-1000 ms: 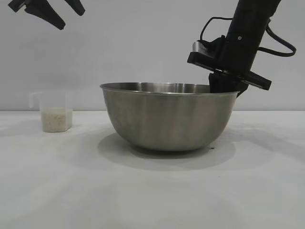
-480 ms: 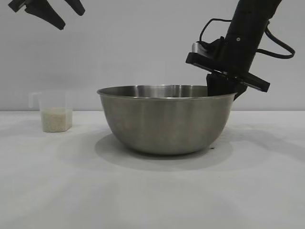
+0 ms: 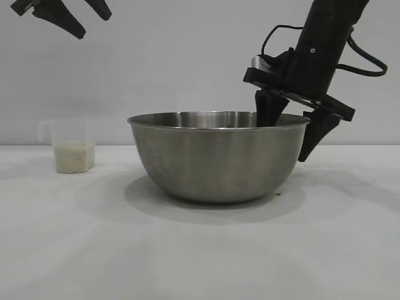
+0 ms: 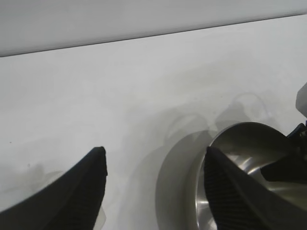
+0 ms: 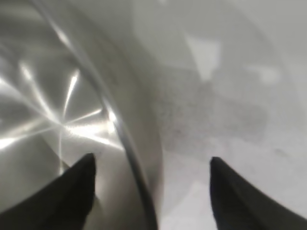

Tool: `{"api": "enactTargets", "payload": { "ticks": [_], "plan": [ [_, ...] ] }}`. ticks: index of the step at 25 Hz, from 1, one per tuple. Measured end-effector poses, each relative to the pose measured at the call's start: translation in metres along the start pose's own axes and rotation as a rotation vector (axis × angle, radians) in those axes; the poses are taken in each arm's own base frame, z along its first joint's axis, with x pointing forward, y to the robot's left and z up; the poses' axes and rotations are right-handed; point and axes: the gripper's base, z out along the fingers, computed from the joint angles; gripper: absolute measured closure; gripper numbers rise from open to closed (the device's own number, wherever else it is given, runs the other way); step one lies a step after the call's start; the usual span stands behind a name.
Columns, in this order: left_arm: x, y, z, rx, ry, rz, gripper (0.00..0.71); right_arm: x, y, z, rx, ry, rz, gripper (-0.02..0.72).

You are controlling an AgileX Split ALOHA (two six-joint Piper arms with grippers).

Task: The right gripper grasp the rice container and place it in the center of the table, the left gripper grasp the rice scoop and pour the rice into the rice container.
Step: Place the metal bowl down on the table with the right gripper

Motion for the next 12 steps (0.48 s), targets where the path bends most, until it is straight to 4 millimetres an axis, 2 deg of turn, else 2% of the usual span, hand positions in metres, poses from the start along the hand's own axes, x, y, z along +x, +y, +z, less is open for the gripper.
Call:
{"api": "enactTargets", "payload": {
  "ticks": [1, 2, 12],
  "plan": [
    [0.0, 0.0, 0.0, 0.0, 0.0, 0.0, 0.325, 0.0, 0.0, -0.001, 0.0, 0.0, 0.0, 0.24],
    [0.0, 0.0, 0.0, 0.0, 0.0, 0.0, 0.325, 0.0, 0.001, -0.003, 0.0, -0.005, -0.002, 0.199],
    [0.0, 0.0, 0.0, 0.0, 0.0, 0.0, 0.325, 0.007, 0.015, -0.051, 0.072, -0.087, -0.035, 0.214]
  ]
}}
